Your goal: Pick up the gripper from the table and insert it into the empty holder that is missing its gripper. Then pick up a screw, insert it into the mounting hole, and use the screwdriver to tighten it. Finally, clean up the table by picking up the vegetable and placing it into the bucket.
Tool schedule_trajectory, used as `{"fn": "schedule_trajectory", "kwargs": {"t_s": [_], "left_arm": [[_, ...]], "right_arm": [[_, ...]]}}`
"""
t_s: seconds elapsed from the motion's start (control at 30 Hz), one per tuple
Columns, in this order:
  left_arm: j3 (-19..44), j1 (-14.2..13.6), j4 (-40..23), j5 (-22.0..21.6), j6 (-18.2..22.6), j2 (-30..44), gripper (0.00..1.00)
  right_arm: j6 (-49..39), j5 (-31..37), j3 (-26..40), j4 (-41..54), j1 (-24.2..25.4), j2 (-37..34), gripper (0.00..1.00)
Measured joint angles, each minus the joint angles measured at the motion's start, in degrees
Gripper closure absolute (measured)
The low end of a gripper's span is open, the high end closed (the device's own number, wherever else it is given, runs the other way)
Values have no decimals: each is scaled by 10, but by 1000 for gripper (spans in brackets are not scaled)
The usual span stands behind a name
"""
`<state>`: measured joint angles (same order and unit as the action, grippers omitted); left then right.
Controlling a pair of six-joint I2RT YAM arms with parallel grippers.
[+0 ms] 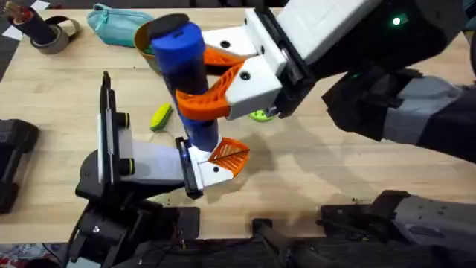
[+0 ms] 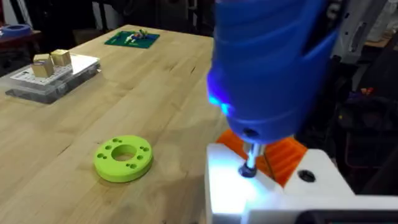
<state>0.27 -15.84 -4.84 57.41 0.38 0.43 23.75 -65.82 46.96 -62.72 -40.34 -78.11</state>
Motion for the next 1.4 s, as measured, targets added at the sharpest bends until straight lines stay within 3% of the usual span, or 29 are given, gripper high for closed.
{"fn": "schedule_trajectory", "kwargs": {"t_s": [1.4], "left_arm": [[0,0,0,0,0,0,988]], "right_arm": [[7,-2,-16,-20,8,0,963]]}}
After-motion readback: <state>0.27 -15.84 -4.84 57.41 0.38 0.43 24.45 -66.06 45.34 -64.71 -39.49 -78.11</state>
